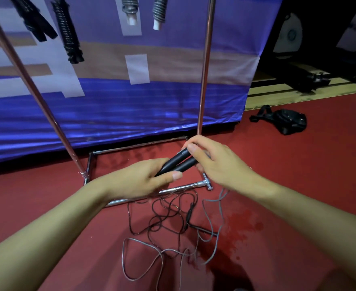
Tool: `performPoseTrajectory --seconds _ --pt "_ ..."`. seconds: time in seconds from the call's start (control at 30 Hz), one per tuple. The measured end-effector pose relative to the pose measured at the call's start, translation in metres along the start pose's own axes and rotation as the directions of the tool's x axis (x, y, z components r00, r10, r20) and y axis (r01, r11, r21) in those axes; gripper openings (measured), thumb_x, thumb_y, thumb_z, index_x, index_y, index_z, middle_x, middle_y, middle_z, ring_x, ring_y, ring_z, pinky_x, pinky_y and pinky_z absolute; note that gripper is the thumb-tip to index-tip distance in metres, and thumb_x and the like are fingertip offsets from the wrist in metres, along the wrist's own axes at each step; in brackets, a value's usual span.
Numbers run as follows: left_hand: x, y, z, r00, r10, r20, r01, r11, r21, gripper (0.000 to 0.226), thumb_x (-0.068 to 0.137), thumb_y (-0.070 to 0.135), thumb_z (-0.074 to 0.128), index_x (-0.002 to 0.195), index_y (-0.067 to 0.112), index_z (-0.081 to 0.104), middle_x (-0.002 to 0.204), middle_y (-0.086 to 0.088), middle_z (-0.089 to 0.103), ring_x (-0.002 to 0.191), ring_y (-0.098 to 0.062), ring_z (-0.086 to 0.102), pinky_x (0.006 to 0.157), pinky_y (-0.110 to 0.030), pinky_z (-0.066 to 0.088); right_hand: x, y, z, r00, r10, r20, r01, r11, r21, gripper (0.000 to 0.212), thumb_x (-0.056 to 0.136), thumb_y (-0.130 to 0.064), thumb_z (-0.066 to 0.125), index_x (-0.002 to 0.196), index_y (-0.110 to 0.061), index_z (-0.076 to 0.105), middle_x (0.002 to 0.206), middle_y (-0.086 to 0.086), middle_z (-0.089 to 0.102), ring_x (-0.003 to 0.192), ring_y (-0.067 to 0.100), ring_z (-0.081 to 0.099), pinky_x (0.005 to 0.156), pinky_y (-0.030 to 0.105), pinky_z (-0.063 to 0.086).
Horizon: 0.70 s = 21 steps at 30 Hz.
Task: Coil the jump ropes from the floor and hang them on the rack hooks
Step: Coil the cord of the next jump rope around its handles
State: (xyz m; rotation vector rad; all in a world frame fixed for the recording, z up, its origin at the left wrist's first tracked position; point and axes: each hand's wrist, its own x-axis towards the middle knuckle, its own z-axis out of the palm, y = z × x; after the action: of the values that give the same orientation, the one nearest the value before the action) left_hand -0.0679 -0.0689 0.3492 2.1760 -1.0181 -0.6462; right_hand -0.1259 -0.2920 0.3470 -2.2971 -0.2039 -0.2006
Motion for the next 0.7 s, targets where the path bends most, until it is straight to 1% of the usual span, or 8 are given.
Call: performPoseTrajectory --seconds 0.1,0.17,0.23,0.3,0.37,0.53,0.63,0.7 --pt "0.001 0.004 0.000 0.999 -0.016 0.047 0.022 0.992 -0.123 0.021 0.104 0.041 0.055 0.095 0.023 0.055 0.076 0.005 0.070 0.068 -0.022 0.070 0.064 -0.030 0.054 0.004 0.001 -0.001 0.999 -0.017 -0.032 0.016 0.999 -0.030 0.021 0.106 -0.044 0.047 0.101 -0.033 0.065 0.063 -0.009 0.061 0.055 0.006 0.054 0.057 0.020 0.041" --pt "0.003 0.005 0.001 0.998 -0.026 0.052 0.034 0.988 -0.151 0.018 0.104 0.041 0.057 0.110 0.024 0.060 0.092 0.006 0.078 0.087 -0.036 0.072 0.077 -0.048 0.058 0.005 0.004 -0.001 1.000 -0.014 -0.004 0.014 0.999 -0.045 0.022 0.105 -0.045 0.047 0.100 -0.032 0.065 0.064 -0.008 0.061 0.057 0.005 0.056 0.059 0.022 0.042" --pt "0.007 0.008 0.008 0.999 -0.040 0.003 0.040 0.976 -0.212 0.026 0.104 0.039 0.060 0.119 0.018 0.059 0.093 0.002 0.078 0.086 -0.035 0.074 0.087 -0.055 0.059 0.005 0.003 0.004 0.999 -0.030 0.025 0.031 0.998 -0.045 0.022 0.106 -0.042 0.049 0.099 -0.030 0.066 0.064 -0.007 0.062 0.058 0.004 0.057 0.059 0.018 0.041" --pt "0.012 0.010 0.013 0.997 -0.051 -0.057 0.038 0.978 -0.207 0.032 0.104 0.040 0.058 0.113 0.010 0.057 0.081 0.001 0.068 0.066 -0.018 0.070 0.072 -0.042 0.059 0.006 0.001 0.007 0.998 -0.048 0.045 0.050 0.998 -0.044 0.021 0.106 -0.039 0.049 0.099 -0.029 0.066 0.063 -0.009 0.062 0.061 0.004 0.059 0.059 0.016 0.041" --pt "0.014 0.011 0.012 0.994 -0.045 -0.099 0.034 0.993 -0.111 0.035 0.104 0.044 0.056 0.106 0.009 0.056 0.075 0.003 0.057 0.056 -0.009 0.051 0.056 -0.030 0.047 0.009 0.002 0.002 0.996 -0.052 0.078 0.056 0.997 -0.048 0.019 0.106 -0.040 0.050 0.098 -0.031 0.065 0.062 -0.011 0.062 0.061 0.004 0.059 0.060 0.020 0.043" --pt "0.009 0.010 0.005 0.999 -0.005 -0.044 0.000 0.992 -0.127 0.039 0.104 0.047 0.055 0.099 0.008 0.052 0.072 0.001 0.047 0.057 -0.013 0.041 0.052 -0.025 0.038 0.016 0.017 -0.033 0.986 -0.089 0.139 0.112 0.979 -0.169 0.018 0.105 -0.032 0.054 0.090 -0.026 0.064 0.064 -0.002 0.055 0.058 0.010 0.046 0.060 0.027 0.038" --pt "0.010 0.011 0.003 0.999 -0.022 0.035 0.026 0.994 -0.102 0.036 0.104 0.045 0.055 0.095 0.010 0.050 0.070 0.004 0.047 0.056 -0.014 0.041 0.050 -0.023 0.038 0.015 0.017 -0.032 0.975 -0.148 0.164 0.191 0.937 -0.293 0.026 0.105 -0.039 0.050 0.083 -0.029 0.059 0.062 -0.001 0.051 0.059 0.015 0.046 0.058 0.025 0.036" --pt "0.009 0.010 0.000 0.995 -0.043 0.091 0.048 0.997 -0.059 0.033 0.104 0.044 0.056 0.093 0.013 0.051 0.066 0.009 0.049 0.054 -0.012 0.044 0.050 -0.021 0.040 0.014 0.014 -0.030 0.974 -0.136 0.180 0.190 0.926 -0.327 0.030 0.104 -0.047 0.048 0.081 -0.029 0.058 0.058 -0.001 0.049 0.057 0.019 0.049 0.055 0.029 0.038"
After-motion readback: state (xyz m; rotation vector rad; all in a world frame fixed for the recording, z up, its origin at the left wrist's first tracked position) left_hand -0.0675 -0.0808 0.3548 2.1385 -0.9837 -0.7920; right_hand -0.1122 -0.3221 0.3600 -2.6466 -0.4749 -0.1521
